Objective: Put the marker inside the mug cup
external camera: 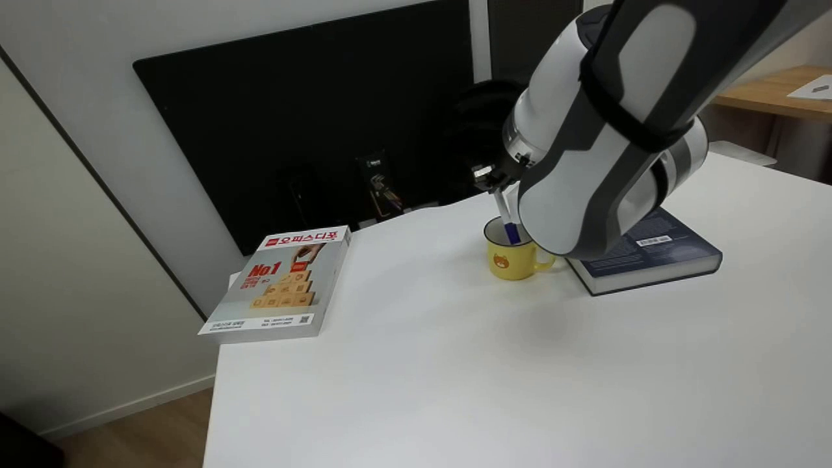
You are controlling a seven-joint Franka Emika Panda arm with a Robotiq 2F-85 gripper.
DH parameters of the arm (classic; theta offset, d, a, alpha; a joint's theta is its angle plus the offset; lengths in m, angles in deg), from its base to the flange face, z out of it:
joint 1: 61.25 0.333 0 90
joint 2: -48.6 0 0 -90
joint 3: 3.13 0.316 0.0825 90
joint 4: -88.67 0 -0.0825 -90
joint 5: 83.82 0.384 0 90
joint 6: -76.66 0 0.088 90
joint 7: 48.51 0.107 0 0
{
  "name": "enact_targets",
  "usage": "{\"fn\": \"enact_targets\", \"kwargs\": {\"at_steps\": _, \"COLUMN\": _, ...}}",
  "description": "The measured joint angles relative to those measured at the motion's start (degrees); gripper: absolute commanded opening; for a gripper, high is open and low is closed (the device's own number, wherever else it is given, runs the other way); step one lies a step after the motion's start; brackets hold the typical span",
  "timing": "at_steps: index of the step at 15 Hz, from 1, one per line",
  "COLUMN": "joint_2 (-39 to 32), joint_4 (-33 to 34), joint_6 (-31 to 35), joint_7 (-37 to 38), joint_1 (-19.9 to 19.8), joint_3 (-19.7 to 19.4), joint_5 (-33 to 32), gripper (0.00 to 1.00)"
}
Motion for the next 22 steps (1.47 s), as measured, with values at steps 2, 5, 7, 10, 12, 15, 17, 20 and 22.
{"fn": "enact_targets", "kwargs": {"at_steps": 2, "joint_2": -0.3, "joint_4": -0.1, "joint_6": 0.0, "joint_7": -0.7, "joint_1": 0.0, "joint_3": 0.1, "joint_5": 0.9, "gripper": 0.04}}
{"fn": "enact_targets", "kwargs": {"at_steps": 5, "joint_2": -0.8, "joint_4": -0.3, "joint_6": 0.0, "joint_7": -2.5, "joint_1": -0.1, "joint_3": 0.4, "joint_5": 2.8, "gripper": 0.04}}
{"fn": "enact_targets", "kwargs": {"at_steps": 7, "joint_2": -1.2, "joint_4": -0.4, "joint_6": 0.0, "joint_7": -2.5, "joint_1": -0.1, "joint_3": 0.2, "joint_5": 2.7, "gripper": 0.06}}
{"fn": "enact_targets", "kwargs": {"at_steps": 10, "joint_2": -1.8, "joint_4": -0.4, "joint_6": -0.3, "joint_7": -2.5, "joint_1": 0.1, "joint_3": -0.2, "joint_5": 2.7, "gripper": 0.49}}
{"fn": "enact_targets", "kwargs": {"at_steps": 12, "joint_2": -2.0, "joint_4": -0.4, "joint_6": -1.4, "joint_7": -2.5, "joint_1": 0.3, "joint_3": -0.8, "joint_5": 2.7, "gripper": 0.63}}
{"fn": "enact_targets", "kwargs": {"at_steps": 15, "joint_2": -2.0, "joint_4": -0.2, "joint_6": -3.9, "joint_7": -3.1, "joint_1": 0.6, "joint_3": -1.5, "joint_5": 4.1, "gripper": 0.83}}
{"fn": "enact_targets", "kwargs": {"at_steps": 17, "joint_2": -1.9, "joint_4": 0.1, "joint_6": -5.1, "joint_7": -3.3, "joint_1": 0.8, "joint_3": -1.8, "joint_5": 4.7, "gripper": 0.97}}
{"fn": "enact_targets", "kwargs": {"at_steps": 20, "joint_2": -1.6, "joint_4": 0.8, "joint_6": -7.4, "joint_7": -3.3, "joint_1": 1.2, "joint_3": -2.5, "joint_5": 5.6, "gripper": 1.0}}
{"fn": "enact_targets", "kwargs": {"at_steps": 22, "joint_2": -0.8, "joint_4": 1.3, "joint_6": -12.0, "joint_7": -3.3, "joint_1": 1.7, "joint_3": -3.3, "joint_5": 5.7, "gripper": 1.0}}
